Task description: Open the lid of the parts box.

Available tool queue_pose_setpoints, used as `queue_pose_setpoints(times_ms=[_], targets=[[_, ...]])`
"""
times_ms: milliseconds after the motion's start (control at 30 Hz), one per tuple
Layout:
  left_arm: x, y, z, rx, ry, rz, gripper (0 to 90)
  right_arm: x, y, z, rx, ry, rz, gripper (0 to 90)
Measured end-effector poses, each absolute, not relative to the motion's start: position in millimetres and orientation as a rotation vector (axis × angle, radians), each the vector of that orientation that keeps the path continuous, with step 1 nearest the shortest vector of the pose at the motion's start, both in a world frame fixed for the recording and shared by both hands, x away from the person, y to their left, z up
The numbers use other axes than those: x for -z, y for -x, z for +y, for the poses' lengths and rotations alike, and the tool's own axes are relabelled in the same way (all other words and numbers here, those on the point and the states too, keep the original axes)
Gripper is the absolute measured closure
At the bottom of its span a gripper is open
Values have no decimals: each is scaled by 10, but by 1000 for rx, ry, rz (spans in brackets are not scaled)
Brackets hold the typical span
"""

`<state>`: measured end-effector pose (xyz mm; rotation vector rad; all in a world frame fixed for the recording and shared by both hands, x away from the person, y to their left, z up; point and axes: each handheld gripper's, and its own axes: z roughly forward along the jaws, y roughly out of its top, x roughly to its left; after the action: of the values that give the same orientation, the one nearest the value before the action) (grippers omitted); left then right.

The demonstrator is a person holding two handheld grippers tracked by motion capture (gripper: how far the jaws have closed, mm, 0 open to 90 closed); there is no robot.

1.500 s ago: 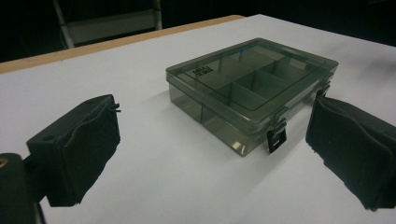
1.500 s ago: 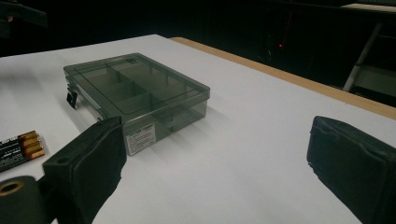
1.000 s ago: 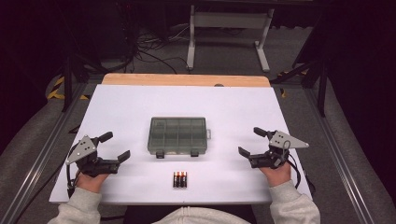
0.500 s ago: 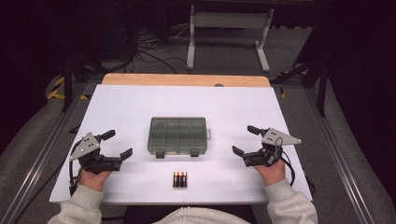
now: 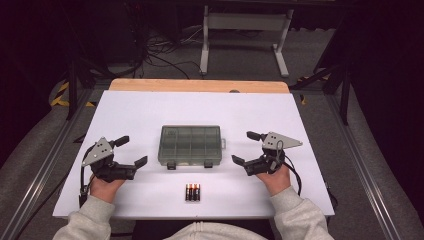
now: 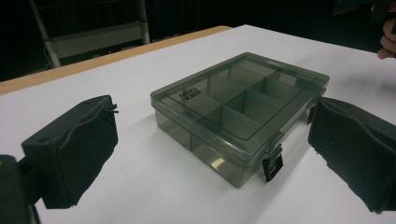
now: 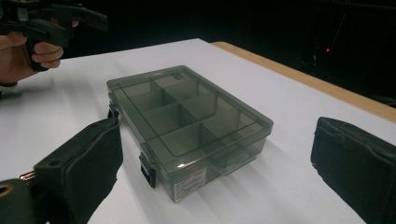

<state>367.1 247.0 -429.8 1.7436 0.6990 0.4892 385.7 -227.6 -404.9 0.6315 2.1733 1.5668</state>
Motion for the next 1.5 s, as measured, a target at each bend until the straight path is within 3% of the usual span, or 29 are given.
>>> queue_pose_setpoints(times_ms=[533,800,1500], targets=[[4313,-3848,2362,-426,-1755,664,33,4027,-3959,-2041,-1526,-608,2220,27],[4390,-3931,2364,-338,-1835,641,69,4135,-4029,-1937,-1411,-619,2355,89],[4599,-3955,2273,-291,-1979,647,219,4379,-4068,-1813,-1251,-653,2523,288]])
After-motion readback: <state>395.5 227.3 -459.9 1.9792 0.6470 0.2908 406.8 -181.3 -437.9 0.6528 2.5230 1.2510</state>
